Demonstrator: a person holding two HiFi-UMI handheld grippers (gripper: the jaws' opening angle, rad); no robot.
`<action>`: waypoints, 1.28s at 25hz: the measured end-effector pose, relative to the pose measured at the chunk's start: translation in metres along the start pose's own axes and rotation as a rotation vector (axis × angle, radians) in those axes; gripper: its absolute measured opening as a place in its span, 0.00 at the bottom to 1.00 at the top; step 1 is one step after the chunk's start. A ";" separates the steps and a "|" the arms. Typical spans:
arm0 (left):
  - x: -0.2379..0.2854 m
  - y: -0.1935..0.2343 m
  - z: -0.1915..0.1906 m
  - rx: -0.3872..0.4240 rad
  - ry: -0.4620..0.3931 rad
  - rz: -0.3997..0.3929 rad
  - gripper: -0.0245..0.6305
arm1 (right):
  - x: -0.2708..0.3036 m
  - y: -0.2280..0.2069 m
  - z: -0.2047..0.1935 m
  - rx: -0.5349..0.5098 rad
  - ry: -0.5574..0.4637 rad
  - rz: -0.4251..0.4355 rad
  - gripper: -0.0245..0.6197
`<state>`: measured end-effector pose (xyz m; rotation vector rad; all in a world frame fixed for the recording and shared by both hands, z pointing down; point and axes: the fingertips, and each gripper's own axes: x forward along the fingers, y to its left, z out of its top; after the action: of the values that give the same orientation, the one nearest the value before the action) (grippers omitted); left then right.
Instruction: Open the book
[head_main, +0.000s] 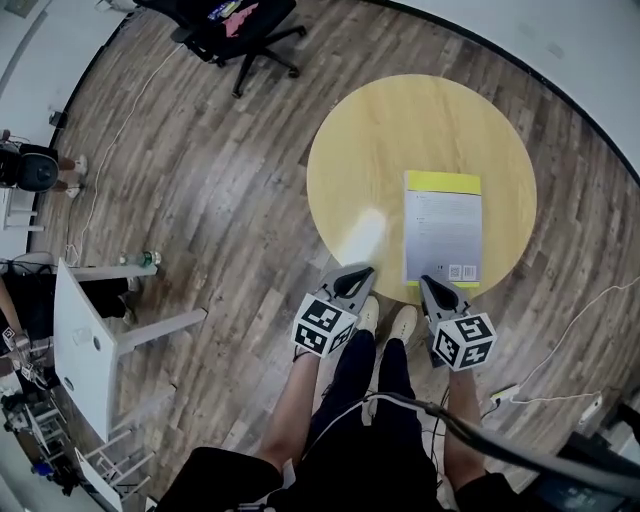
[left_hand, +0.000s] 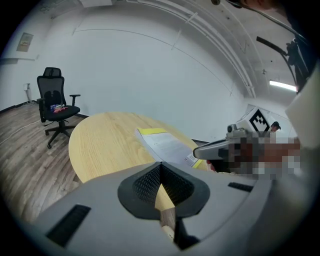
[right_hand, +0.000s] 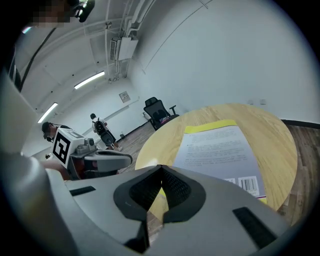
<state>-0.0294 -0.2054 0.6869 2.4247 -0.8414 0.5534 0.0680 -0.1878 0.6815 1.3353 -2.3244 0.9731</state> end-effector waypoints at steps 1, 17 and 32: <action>0.001 0.000 -0.006 -0.005 0.006 -0.001 0.04 | 0.002 -0.001 -0.006 0.003 0.008 0.002 0.05; -0.010 0.006 -0.018 -0.037 0.008 -0.002 0.04 | 0.012 0.007 -0.020 -0.003 0.065 -0.030 0.15; -0.014 0.019 -0.023 -0.060 0.008 -0.012 0.04 | 0.037 0.010 -0.044 -0.037 0.218 -0.105 0.44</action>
<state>-0.0563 -0.1987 0.7039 2.3706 -0.8279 0.5252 0.0363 -0.1785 0.7291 1.2557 -2.0801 0.9847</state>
